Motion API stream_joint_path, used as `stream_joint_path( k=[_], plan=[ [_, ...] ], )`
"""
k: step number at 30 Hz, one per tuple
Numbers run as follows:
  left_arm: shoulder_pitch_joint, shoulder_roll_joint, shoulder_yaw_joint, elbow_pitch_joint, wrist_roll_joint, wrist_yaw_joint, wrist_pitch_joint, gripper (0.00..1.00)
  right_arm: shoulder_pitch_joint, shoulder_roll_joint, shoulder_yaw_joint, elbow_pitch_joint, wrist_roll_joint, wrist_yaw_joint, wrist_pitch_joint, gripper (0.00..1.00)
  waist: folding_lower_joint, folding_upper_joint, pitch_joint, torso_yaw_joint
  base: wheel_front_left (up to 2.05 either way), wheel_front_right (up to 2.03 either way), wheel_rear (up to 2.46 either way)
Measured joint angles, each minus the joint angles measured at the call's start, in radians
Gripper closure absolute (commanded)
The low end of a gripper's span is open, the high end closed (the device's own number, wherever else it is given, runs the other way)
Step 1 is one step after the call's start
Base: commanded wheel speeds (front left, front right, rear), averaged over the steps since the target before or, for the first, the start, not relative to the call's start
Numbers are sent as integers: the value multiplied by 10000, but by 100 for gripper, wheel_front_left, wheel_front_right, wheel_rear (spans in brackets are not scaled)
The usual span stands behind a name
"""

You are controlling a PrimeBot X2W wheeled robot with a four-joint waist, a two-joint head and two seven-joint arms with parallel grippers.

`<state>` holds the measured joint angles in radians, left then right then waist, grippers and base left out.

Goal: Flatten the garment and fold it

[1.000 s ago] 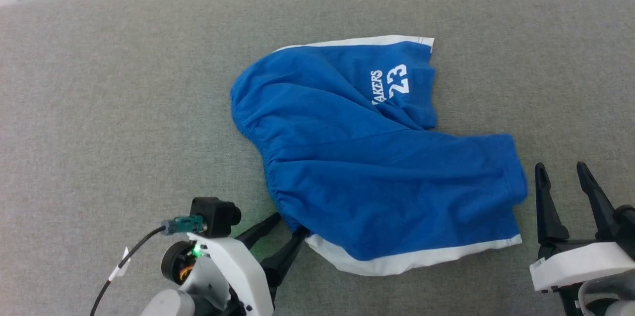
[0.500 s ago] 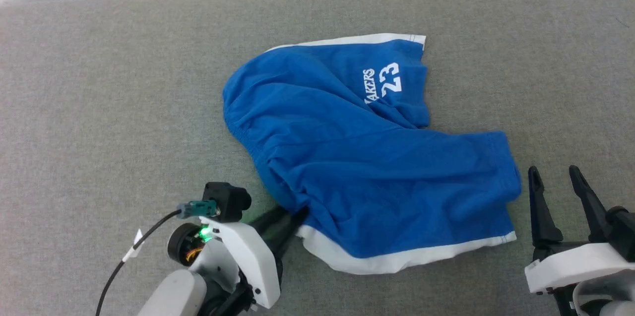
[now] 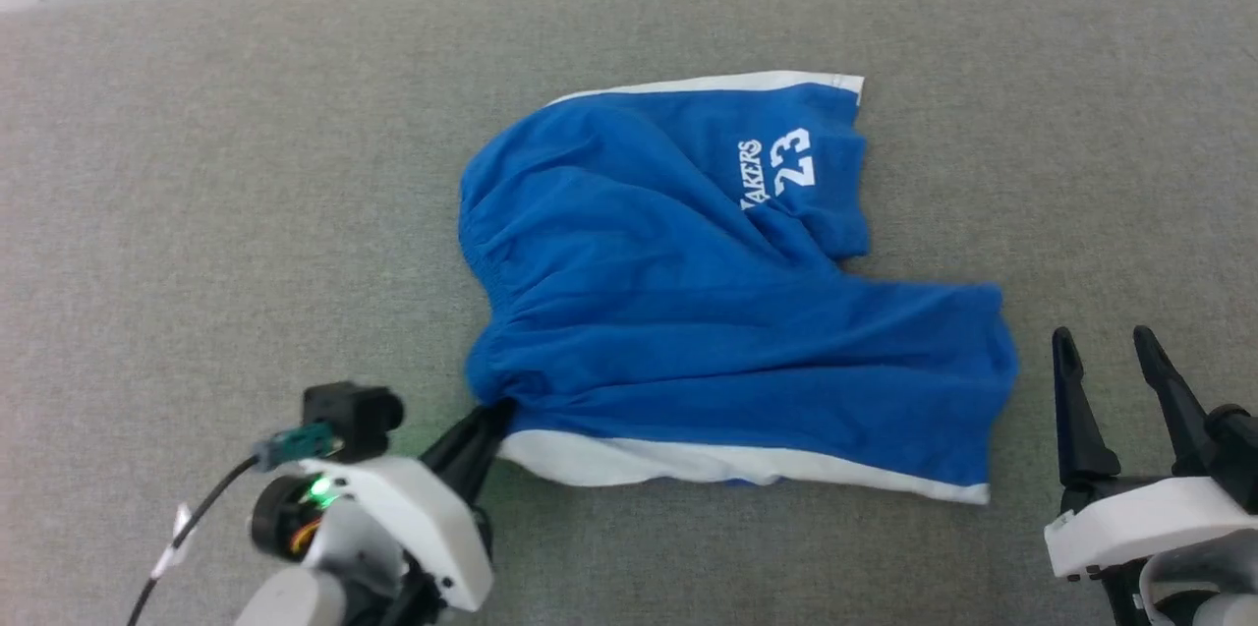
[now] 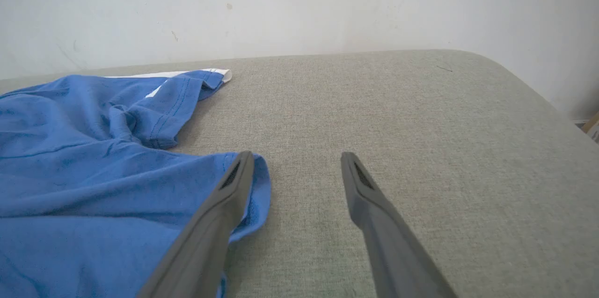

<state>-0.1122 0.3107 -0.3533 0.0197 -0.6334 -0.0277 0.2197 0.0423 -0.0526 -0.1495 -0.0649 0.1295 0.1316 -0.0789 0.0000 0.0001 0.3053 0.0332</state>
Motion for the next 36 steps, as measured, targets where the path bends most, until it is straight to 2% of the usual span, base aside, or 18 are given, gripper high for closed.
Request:
stream_joint_path(
  k=[3,9,11,19,24,36],
  plan=[
    [430,207,205,-387,-15,268,65,100,4,0,88,-8,-15,0,267,0,0,-1,-39,87,0,0,0],
    [1093,272,276,-911,-286,476,249,100,138,-4,518,23,261,0,1131,0,0,0,-68,235,0,0,0],
    [1104,255,261,-949,-286,477,209,100,265,2,763,8,562,0,1603,0,0,0,-52,270,0,0,0],
    [1067,123,107,-991,-295,474,173,100,760,4,1338,-826,376,0,3900,0,0,-1,46,280,0,0,0],
    [988,113,67,-970,-295,466,127,100,1142,4,1557,-1383,497,0,4865,0,0,0,123,241,0,0,0],
    [807,79,-6,-857,-345,384,71,100,1282,8,1499,-1237,642,4,5185,0,0,-1,258,324,0,0,0]
  ],
)
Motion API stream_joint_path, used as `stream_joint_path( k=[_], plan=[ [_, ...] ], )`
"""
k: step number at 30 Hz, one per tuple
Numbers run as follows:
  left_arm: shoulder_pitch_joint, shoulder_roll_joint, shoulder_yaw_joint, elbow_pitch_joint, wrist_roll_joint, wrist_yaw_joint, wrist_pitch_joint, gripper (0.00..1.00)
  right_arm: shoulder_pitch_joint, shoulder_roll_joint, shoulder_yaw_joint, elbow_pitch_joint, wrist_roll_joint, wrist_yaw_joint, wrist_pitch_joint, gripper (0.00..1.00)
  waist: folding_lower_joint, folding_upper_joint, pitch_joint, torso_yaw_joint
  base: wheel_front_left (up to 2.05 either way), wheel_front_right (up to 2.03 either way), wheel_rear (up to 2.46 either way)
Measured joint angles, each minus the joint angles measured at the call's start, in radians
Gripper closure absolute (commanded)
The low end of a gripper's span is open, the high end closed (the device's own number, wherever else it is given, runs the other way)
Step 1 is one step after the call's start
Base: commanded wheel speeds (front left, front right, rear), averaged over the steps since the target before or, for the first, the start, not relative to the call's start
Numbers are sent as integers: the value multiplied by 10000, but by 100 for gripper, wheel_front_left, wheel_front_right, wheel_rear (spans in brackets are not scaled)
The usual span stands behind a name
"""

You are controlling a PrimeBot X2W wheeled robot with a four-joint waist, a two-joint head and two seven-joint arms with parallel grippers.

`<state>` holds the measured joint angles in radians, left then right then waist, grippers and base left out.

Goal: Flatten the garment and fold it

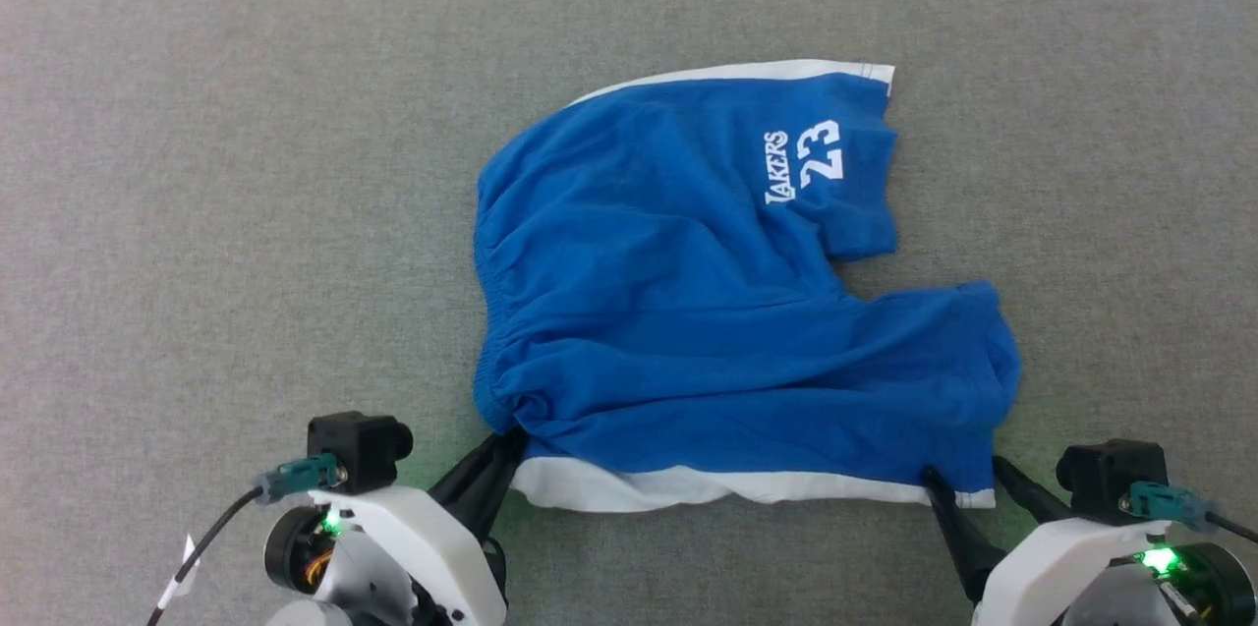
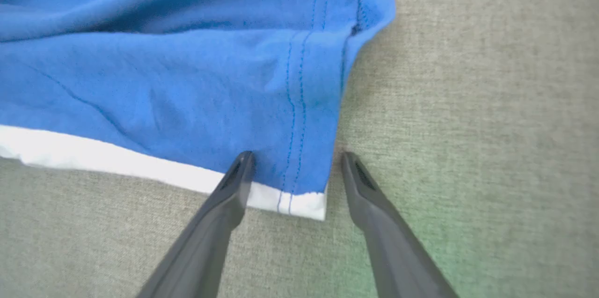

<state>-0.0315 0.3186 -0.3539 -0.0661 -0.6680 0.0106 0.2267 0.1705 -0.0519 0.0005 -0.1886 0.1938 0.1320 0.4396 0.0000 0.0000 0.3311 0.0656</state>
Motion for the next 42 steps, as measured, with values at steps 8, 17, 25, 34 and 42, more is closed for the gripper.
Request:
stream_joint_path(
  k=[8,17,25,34,42],
  plan=[
    [-86,-2,-42,77,-33,-4,0,100,-1,-35,27,94,629,-8,685,88,-1,0,0,13,0,0,0],
    [-109,-42,-33,146,-165,-13,-232,100,-49,-4,-19,449,832,-4,-153,100,0,0,-239,-10,0,0,0],
    [-105,-412,493,-207,-483,-90,-1315,100,-656,4,-401,226,1103,-4,-1875,100,0,0,-655,-86,0,0,0],
    [-453,-612,842,-1336,-1001,19,-1212,100,-1914,2,-382,-754,1321,-4,-2355,100,0,0,-1286,-259,0,0,0],
    [-2608,-602,1229,-1868,-1267,951,178,100,-4121,-23,-222,-1712,972,-6,-1507,100,0,0,-1652,-456,0,0,0]
  ],
)
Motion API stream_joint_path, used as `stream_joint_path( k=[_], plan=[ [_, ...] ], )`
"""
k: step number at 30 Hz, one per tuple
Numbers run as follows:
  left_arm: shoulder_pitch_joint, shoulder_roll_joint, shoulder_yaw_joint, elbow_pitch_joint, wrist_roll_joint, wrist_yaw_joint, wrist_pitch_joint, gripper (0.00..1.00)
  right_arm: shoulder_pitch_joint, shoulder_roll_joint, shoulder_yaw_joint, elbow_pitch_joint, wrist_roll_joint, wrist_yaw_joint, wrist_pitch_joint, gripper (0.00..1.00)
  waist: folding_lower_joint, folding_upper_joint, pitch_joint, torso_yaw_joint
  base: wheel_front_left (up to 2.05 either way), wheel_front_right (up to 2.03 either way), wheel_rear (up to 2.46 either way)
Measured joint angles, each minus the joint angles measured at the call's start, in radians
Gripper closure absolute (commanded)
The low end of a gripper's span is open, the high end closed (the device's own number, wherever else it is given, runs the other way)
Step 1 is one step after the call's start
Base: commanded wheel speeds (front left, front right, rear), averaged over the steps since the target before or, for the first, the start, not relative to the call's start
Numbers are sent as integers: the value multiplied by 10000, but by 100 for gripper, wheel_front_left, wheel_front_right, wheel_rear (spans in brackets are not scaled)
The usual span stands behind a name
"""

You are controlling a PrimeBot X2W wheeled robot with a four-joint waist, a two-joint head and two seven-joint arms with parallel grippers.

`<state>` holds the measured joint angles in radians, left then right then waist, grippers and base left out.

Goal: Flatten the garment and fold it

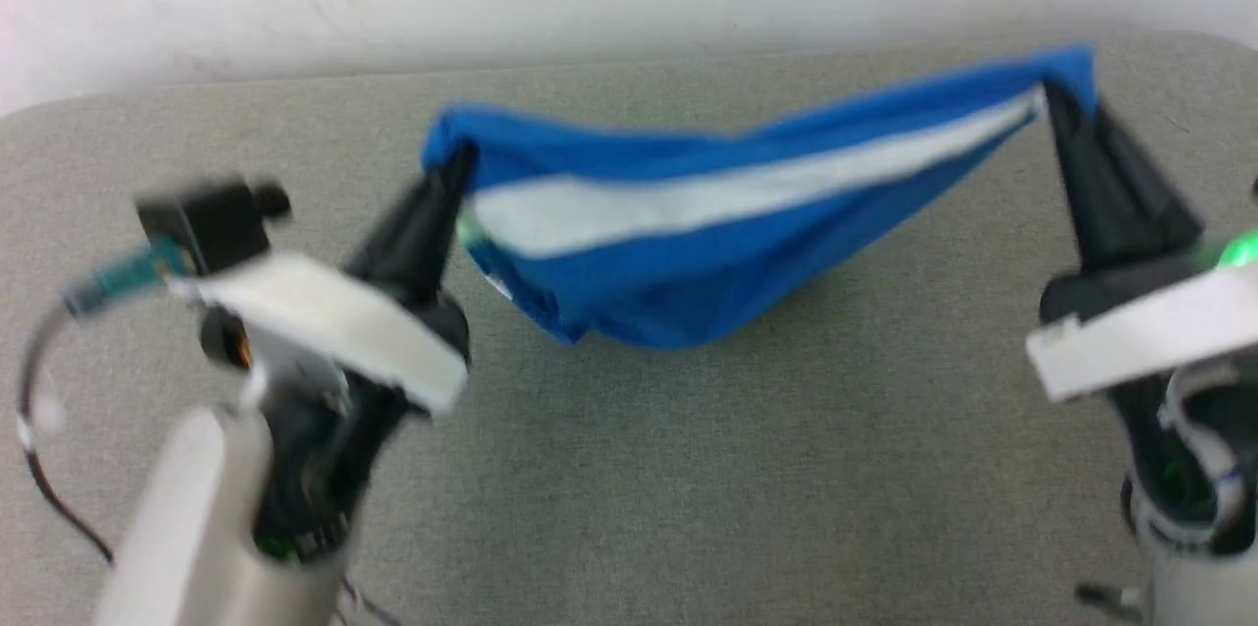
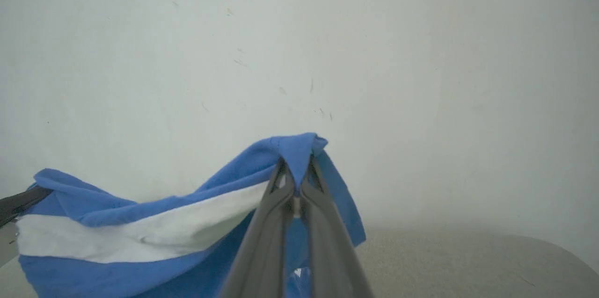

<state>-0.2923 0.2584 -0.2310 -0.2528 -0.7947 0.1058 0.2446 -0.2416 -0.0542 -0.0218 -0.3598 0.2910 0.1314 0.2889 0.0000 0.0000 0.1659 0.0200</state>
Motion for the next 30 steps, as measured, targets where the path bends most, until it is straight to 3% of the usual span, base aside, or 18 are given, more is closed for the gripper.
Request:
stream_joint_path(
  k=[6,17,23,30],
  plan=[
    [-2304,711,234,414,234,366,1191,100,-2006,-219,96,-19,-10,0,757,100,0,0,167,-35,0,0,0],
    [-5155,984,-27,1889,272,353,2508,100,-4986,-623,583,1484,8,0,1753,100,2,0,1124,-105,0,0,0],
    [-7707,982,-104,3080,1022,192,2151,100,-7738,-905,756,3014,-729,0,1551,100,3,0,2111,-149,0,0,0],
    [-10148,982,-148,4548,1898,-169,890,100,-10554,-974,949,5070,-1708,2,700,100,4,0,3464,-156,0,0,0]
  ],
)
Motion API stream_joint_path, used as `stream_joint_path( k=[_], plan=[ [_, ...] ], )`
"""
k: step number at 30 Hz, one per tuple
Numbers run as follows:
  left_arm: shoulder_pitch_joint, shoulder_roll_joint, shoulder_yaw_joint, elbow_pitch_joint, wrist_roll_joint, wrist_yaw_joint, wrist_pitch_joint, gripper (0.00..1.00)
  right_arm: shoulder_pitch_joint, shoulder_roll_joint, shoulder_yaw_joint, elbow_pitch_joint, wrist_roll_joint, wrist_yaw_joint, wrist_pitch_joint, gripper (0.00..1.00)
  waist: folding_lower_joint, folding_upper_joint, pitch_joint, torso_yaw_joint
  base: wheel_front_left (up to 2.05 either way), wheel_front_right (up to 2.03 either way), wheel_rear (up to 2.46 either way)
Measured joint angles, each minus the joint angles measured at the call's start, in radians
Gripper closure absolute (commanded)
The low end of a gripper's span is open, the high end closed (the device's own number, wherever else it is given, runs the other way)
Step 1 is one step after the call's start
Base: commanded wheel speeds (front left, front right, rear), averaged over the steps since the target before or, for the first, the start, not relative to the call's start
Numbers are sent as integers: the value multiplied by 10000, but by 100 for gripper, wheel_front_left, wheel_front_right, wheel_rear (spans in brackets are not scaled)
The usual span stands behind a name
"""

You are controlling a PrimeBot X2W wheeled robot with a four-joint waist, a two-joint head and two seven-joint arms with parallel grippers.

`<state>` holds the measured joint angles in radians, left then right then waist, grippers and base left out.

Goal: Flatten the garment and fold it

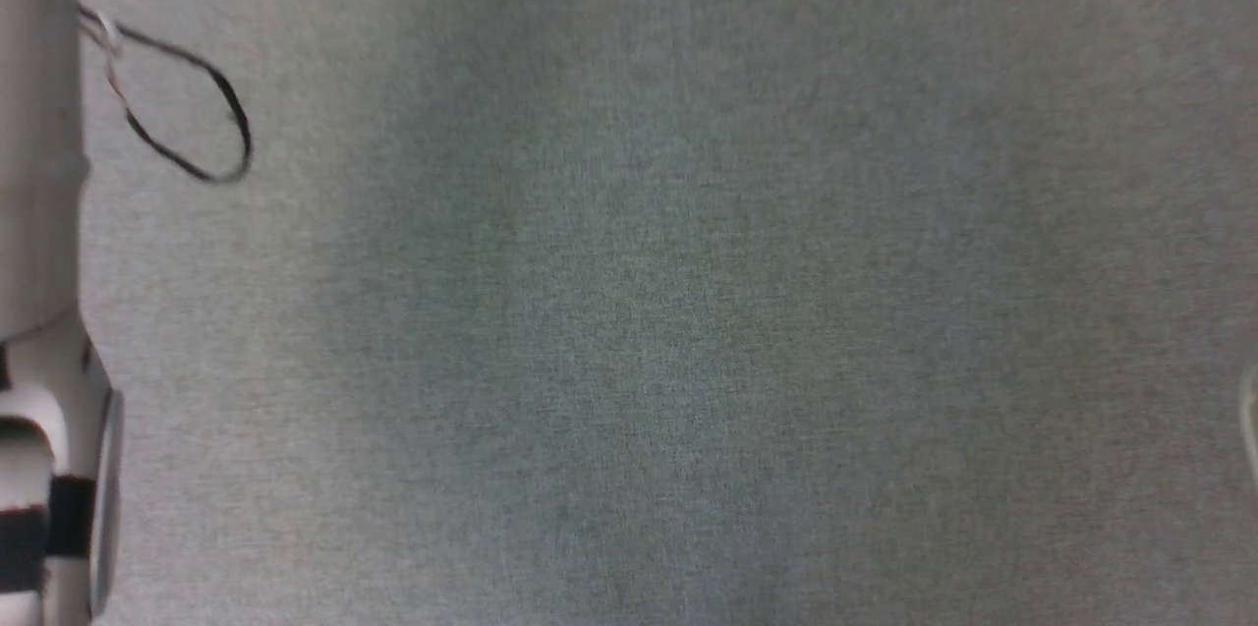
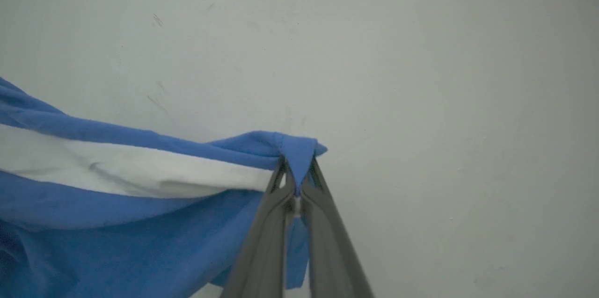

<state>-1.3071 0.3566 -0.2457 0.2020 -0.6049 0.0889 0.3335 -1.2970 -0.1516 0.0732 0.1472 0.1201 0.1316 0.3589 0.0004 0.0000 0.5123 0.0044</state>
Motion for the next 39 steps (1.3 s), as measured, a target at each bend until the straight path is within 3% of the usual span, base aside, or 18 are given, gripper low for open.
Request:
stream_joint_path(
  k=[8,16,21,27,34,39],
  plan=[
    [-1079,-270,186,1216,27,-441,-1521,100,-1428,-19,13,1526,-612,0,-759,100,-2,0,1381,50,0,0,0],
    [-334,-512,142,1726,-662,-1221,-1799,100,-653,0,288,1902,-291,0,-1302,100,0,-1,2322,131,0,0,0],
    [1065,-640,159,1264,-1212,-1321,-1567,100,1034,-230,336,1076,541,0,-1325,100,-4,-1,2150,183,0,0,0],
    [3596,-675,201,-259,-1889,-1214,-1277,100,3994,-384,-217,-629,1475,0,-1189,100,-6,0,1490,180,0,0,0],
    [7135,-635,13,-2017,-2144,-903,-1266,100,7792,215,-1053,-2192,2092,0,-1099,100,-7,0,573,93,0,0,0],
    [9216,-616,-161,-2769,-2445,-813,-1302,100,9593,593,-1329,-2801,2313,0,-1045,100,-7,0,-23,9,0,0,0]
  ],
)
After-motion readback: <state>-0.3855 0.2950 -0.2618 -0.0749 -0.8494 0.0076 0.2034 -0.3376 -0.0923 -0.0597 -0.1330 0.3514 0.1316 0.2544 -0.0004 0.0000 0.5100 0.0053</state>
